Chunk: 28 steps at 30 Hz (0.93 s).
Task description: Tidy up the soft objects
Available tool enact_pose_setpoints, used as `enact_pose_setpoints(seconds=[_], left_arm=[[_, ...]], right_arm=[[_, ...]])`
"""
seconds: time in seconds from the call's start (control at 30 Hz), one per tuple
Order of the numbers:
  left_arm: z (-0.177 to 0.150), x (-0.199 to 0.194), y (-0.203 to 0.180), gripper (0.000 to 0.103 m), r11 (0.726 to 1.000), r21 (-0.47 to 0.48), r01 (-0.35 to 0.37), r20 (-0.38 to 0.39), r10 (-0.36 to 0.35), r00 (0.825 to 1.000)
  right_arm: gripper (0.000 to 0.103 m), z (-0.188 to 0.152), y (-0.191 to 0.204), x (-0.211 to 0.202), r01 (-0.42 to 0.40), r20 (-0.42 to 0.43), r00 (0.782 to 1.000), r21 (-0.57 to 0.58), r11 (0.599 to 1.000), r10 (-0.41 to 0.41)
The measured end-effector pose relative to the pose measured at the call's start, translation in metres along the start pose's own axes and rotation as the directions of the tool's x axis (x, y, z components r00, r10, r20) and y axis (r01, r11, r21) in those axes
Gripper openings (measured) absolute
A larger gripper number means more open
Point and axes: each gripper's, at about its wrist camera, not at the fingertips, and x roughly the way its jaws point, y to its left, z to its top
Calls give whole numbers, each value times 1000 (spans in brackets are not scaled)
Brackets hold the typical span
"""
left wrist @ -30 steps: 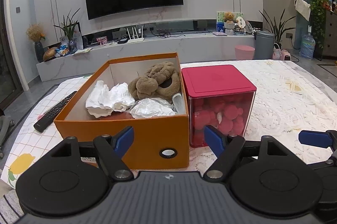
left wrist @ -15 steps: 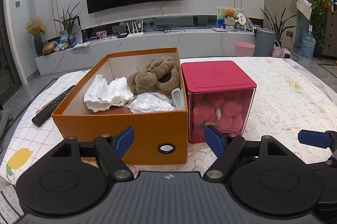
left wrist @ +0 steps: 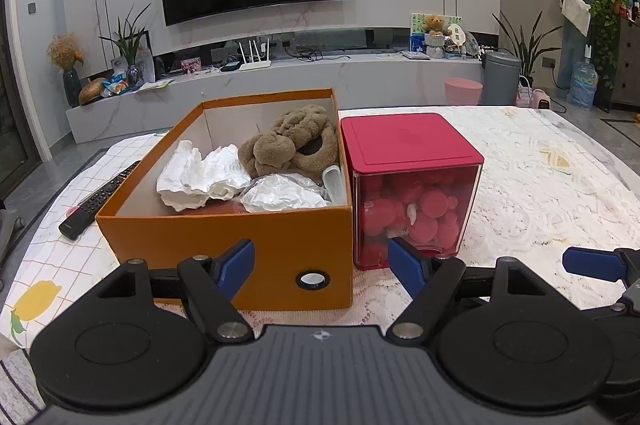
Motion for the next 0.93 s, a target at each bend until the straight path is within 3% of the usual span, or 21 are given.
enact_pose_setpoints(seconds=[0.93], left_arm=[[-2,1,-2,89,1000,1,-8,-4,8,1000]], right_arm=[[100,-3,-1,1,10,-16,1000,6,1000,-10]])
